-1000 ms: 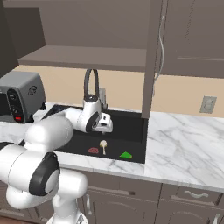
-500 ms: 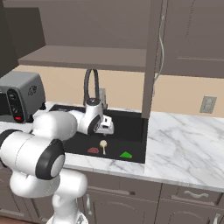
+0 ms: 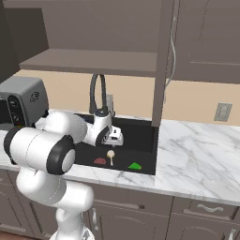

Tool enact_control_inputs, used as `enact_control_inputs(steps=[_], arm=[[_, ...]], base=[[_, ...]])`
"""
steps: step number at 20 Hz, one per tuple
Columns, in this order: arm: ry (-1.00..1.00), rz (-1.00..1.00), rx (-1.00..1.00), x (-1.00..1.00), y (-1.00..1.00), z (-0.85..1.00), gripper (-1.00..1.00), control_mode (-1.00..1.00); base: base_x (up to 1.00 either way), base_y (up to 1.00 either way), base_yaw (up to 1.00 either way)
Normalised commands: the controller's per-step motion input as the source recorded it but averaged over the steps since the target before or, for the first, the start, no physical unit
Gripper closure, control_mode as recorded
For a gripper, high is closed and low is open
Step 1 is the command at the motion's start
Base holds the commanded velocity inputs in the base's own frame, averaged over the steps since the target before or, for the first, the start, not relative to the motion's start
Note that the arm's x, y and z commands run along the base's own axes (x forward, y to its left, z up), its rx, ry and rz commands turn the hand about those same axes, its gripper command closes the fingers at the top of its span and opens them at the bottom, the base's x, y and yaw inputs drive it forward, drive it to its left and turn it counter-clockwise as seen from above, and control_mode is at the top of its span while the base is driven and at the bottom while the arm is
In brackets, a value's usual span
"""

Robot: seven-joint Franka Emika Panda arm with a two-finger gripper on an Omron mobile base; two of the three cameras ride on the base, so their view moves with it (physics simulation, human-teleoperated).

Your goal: Pick up the dish brush and sponge from the sink, and place them back in the cabinet, and close the cabinet doors.

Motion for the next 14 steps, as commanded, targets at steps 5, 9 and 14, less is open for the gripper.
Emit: enact_control_inputs(steps=[5, 9, 14], arm=[[0.0, 0.0, 0.0, 0.14, 0.0, -0.2, -1.0, -1.0], [0.0, 0.0, 0.0, 0.17, 0.0, -0.21, -1.0, -1.0], [0.0, 0.0, 0.0, 0.15, 0.0, -0.22, -1.0, -1.0]], base=[[0.0, 0.0, 0.0], [0.0, 0.0, 0.0], [0.0, 0.0, 0.0]])
